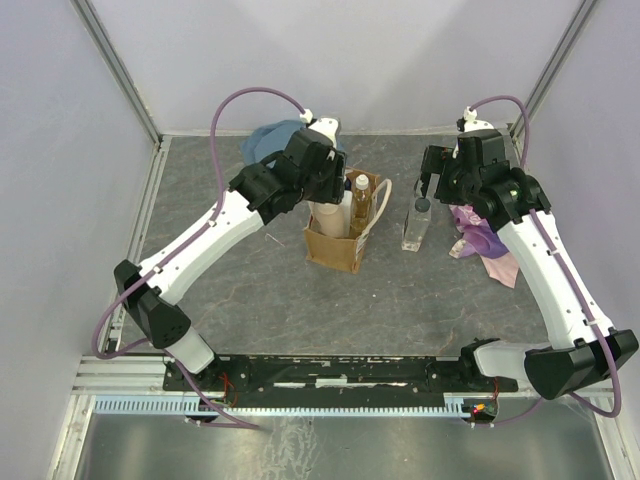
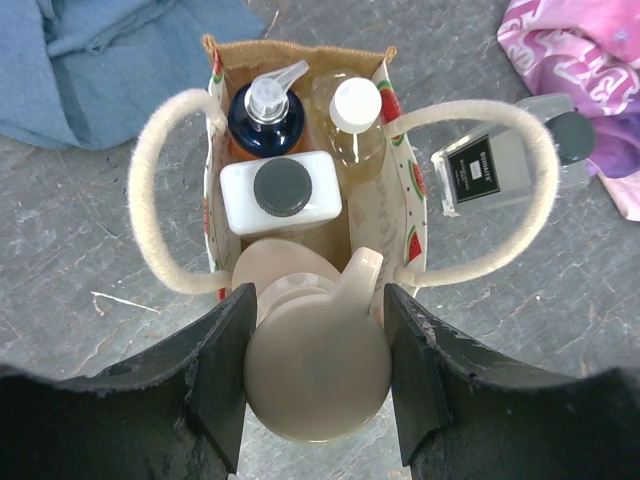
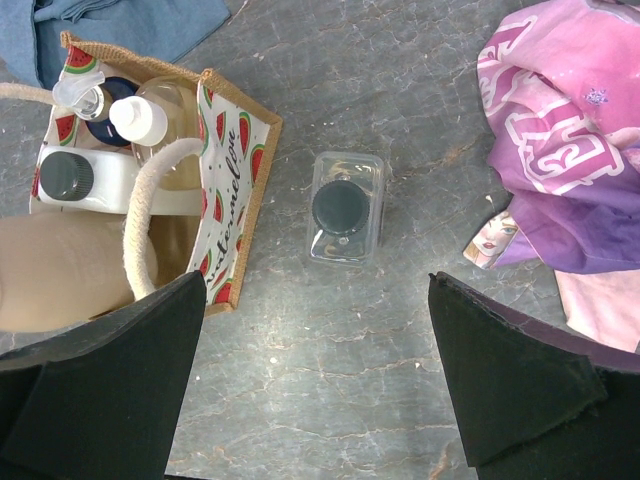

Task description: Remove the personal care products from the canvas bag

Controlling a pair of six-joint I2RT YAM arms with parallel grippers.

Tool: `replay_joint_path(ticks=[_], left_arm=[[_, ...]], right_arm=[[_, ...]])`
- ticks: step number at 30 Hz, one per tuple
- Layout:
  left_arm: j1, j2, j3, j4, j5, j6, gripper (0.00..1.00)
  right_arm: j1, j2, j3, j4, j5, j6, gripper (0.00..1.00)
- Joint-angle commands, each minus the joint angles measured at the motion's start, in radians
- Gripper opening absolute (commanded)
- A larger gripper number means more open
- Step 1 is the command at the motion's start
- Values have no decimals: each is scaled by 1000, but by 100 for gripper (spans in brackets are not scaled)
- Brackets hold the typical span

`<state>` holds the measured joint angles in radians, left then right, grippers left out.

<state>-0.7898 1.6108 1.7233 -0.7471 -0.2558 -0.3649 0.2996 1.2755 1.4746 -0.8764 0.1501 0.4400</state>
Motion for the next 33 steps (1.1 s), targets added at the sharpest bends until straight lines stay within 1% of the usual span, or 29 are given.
replay_joint_path(ticks=[1, 4, 8, 15, 23, 26, 28, 31, 33], left_arm=[[-9, -25, 187, 3, -50, 73, 45], [-10, -19, 276, -53, -111, 72, 43], [-10, -17, 363, -106, -133, 75, 43], [-10, -49, 437, -135, -215, 98, 44], [-8, -100, 408, -148, -353, 106, 45], [-2, -129, 359, -137, -400, 96, 45], [8, -161, 300, -108, -428, 86, 46], [58, -210, 203, -68, -397, 66, 48], [125, -228, 156, -66, -343, 37, 48]], right_arm=[[-3, -34, -2, 37, 11, -14, 100], [-3, -35, -9, 40, 10, -12, 100], [-2, -35, -11, 44, 5, -8, 100], [-2, -42, -9, 45, 2, -6, 100], [-3, -41, -3, 42, -9, 2, 100], [-3, -41, -1, 41, -16, 7, 100], [-3, -41, -3, 40, -18, 9, 100], [-2, -45, -3, 38, -20, 12, 100], [-2, -49, -3, 36, -20, 11, 100]])
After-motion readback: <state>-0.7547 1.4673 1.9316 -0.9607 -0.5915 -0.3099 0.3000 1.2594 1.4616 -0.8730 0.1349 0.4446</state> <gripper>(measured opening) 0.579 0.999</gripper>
